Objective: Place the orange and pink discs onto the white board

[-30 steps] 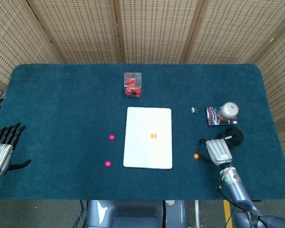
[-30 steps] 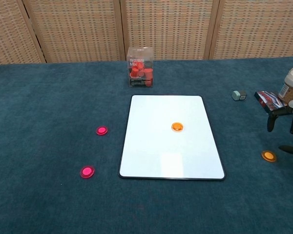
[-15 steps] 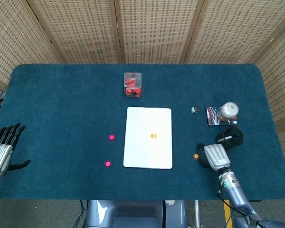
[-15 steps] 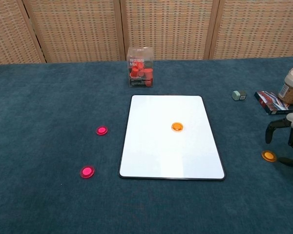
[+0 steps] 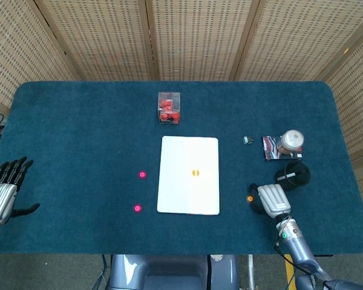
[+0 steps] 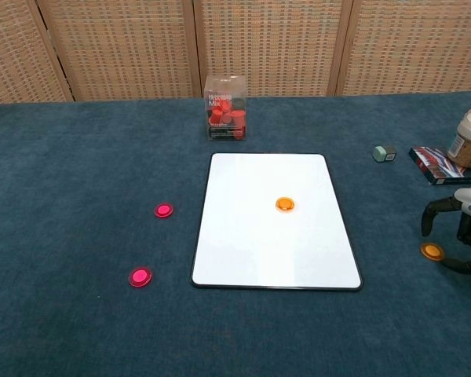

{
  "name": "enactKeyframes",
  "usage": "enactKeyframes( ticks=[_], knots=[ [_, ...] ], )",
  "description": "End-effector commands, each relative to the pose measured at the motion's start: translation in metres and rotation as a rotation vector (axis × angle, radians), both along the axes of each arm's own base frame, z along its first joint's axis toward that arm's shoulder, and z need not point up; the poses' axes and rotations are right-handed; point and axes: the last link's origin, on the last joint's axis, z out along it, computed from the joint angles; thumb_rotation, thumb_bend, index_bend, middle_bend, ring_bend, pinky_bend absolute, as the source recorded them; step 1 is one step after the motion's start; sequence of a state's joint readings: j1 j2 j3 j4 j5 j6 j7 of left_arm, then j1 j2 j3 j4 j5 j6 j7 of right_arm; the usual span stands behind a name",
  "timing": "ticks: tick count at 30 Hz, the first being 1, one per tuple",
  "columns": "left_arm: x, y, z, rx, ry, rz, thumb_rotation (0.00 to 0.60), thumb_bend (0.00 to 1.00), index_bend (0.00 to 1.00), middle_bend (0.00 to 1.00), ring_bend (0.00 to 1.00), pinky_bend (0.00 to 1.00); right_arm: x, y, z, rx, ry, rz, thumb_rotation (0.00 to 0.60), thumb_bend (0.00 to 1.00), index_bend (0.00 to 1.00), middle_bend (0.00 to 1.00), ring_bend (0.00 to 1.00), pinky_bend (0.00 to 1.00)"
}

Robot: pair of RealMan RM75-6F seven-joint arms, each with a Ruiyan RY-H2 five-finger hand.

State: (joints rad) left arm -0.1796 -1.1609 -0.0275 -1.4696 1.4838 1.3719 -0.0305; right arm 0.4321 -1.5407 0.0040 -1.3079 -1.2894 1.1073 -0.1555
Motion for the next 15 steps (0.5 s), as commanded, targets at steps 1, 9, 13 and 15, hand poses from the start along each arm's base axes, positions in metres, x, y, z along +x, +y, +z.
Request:
enactKeyframes(
  ticks=[1, 9, 13, 15],
  knots=[
    [0.0000, -0.0003, -0.0008, -0.002, 0.001, 0.001, 0.600, 0.00, 0.00, 0.00, 0.00, 0.00, 0.0011, 0.0003, -0.0007, 0.004, -0.006, -0.001, 0.600, 0.35, 0.39, 1.00, 1.00, 1.00],
    [0.0001, -0.0005, -0.0014, -0.003, 0.002, 0.003, 0.600, 0.00, 0.00, 0.00, 0.00, 0.00, 0.0018, 0.0004, -0.0047, 0.018, -0.013, -0.006, 0.600, 0.35, 0.39, 1.00, 1.00, 1.00],
    [0.0001, -0.0004, -0.0015, -0.002, 0.001, 0.003, 0.600, 0.00, 0.00, 0.00, 0.00, 0.00, 0.0017, -0.0004, -0.0054, 0.018, -0.016, -0.012, 0.600, 0.35, 0.39, 1.00, 1.00, 1.00],
    [0.0002, -0.0002, -0.0016, -0.003, 0.002, 0.003, 0.600, 0.00, 0.00, 0.00, 0.00, 0.00, 0.0016, -0.0011, -0.0057, 0.019, -0.018, -0.016, 0.600, 0.35, 0.39, 1.00, 1.00, 1.00]
  ],
)
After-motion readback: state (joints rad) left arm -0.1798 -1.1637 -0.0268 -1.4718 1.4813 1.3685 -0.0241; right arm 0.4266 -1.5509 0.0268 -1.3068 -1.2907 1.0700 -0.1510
